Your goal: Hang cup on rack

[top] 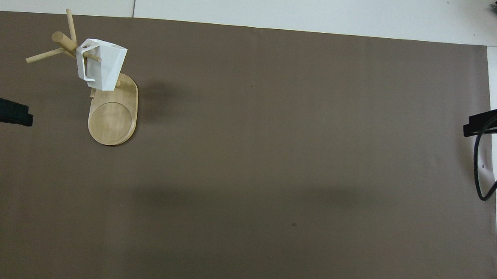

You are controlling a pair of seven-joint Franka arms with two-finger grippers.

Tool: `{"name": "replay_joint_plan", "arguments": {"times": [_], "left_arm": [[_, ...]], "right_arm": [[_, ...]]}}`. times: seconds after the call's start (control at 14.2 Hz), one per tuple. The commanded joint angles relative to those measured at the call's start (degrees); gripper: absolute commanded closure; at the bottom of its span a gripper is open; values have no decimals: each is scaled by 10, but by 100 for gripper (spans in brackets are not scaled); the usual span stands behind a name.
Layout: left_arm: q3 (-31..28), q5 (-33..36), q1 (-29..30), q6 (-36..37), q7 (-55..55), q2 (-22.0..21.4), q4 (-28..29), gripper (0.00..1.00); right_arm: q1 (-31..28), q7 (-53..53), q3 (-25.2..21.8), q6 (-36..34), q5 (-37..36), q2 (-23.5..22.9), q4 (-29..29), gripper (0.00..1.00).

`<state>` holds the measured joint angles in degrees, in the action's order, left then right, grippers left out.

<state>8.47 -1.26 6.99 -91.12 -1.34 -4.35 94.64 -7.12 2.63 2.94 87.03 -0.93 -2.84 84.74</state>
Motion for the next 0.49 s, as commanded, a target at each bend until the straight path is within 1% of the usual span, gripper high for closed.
{"name": "replay_joint_plan", "arguments": {"times": [0.0,0.28,0.42], "left_arm": [[1,11,-7,15,-3,13,-19,0],[-1,11,0,13,-1,11,-19,0],[-7,9,0,25,5,10,-26,0]], "right_arm": [[-7,-6,5,16,9,16,22,0],[-7,-6,5,16,9,16,22,0],[-7,-7,6,16,9,15,22,0]]}}
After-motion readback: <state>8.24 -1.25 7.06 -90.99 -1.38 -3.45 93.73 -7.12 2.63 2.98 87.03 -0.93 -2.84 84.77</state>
